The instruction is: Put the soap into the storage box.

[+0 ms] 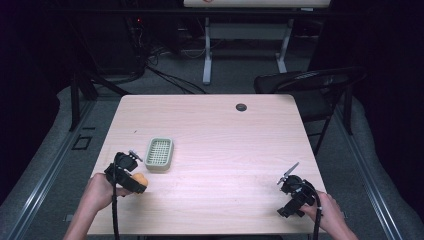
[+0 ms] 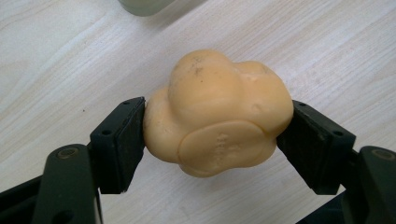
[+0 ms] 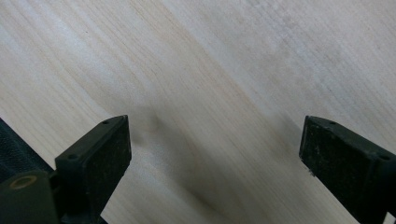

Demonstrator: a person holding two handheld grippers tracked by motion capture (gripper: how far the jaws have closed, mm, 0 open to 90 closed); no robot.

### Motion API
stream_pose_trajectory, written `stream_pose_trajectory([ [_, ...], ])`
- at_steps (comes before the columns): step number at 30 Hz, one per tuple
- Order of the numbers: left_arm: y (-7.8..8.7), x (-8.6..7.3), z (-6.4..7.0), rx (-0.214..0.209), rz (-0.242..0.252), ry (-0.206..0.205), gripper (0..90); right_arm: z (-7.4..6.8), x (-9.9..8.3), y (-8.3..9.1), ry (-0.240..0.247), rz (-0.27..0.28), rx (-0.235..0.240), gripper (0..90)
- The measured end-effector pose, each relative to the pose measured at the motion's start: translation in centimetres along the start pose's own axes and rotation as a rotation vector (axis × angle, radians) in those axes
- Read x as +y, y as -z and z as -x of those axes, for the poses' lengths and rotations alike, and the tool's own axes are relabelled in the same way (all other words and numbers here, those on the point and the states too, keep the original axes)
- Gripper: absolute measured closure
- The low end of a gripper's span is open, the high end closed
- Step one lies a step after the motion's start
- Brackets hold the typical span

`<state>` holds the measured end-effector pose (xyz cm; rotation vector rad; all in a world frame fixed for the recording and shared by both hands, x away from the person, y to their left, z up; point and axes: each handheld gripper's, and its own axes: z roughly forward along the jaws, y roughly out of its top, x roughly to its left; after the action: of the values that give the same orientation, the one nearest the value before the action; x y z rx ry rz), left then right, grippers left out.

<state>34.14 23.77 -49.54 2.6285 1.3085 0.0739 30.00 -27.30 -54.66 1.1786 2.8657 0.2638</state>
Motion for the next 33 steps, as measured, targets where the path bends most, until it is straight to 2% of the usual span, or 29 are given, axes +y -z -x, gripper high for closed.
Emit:
stream_pose_trajectory([
  [5, 0.1, 0.5, -0.4, -0.004, 0.001, 0.005, 26.6, -0.1, 0.0, 0.1, 0.004, 0.004, -0.003, 8.8],
  [9, 0.3, 0.9, -0.5, -0.001, 0.0, 0.0, 26.5, -0.1, -0.1, -0.1, -0.013, 0.023, 0.001, 8.8],
  [10, 0.4, 1.2, -0.6, 0.003, 0.002, -0.003, 26.5, 0.0, 0.0, 0.2, 0.012, -0.007, -0.004, 8.8],
  [11, 0.5, 1.4, -0.6, 0.004, 0.004, -0.003, 26.5, -0.1, -0.1, 0.0, -0.007, 0.018, 0.001, 8.8],
  [12, 0.5, 1.4, -0.6, 0.004, 0.004, -0.003, 26.6, -0.1, -0.1, 0.0, -0.007, 0.018, 0.001, 8.8],
  [14, 0.9, 1.9, -0.7, 0.006, 0.005, -0.01, 26.6, 0.0, 0.0, 0.2, 0.013, -0.006, -0.005, 8.8],
  [19, 1.3, 2.6, -0.8, 0.013, 0.008, -0.016, 26.5, 0.0, 0.0, 0.2, 0.012, -0.007, -0.004, 8.8],
  [20, 1.4, 2.8, -0.9, 0.014, 0.013, -0.015, 26.6, -0.1, -0.1, -0.1, -0.012, 0.021, 0.001, 8.8],
  [22, 1.6, 3.1, -1.0, 0.013, 0.013, -0.019, 26.6, -0.1, -0.1, 0.0, -0.008, 0.018, 0.001, 8.8],
  [23, 1.7, 3.2, -1.0, 0.018, 0.013, -0.022, 26.6, 0.0, 0.0, 0.2, 0.013, -0.006, -0.004, 8.8],
  [24, 1.8, 3.4, -1.1, 0.014, 0.013, -0.021, 26.6, -0.1, -0.1, 0.0, -0.01, 0.021, 0.002, 8.8],
  [25, 1.8, 3.5, -1.1, 0.016, 0.012, -0.021, 26.6, -0.1, -0.1, 0.0, -0.01, 0.021, 0.002, 8.8],
  [26, 2.0, 3.8, -1.2, 0.017, 0.013, -0.022, 26.6, 0.0, 0.0, 0.2, 0.013, -0.006, -0.004, 8.8],
  [33, 2.4, 5.1, -1.6, 0.024, 0.009, -0.028, 26.5, 0.0, 0.0, 0.2, 0.012, -0.006, -0.003, 8.8],
])
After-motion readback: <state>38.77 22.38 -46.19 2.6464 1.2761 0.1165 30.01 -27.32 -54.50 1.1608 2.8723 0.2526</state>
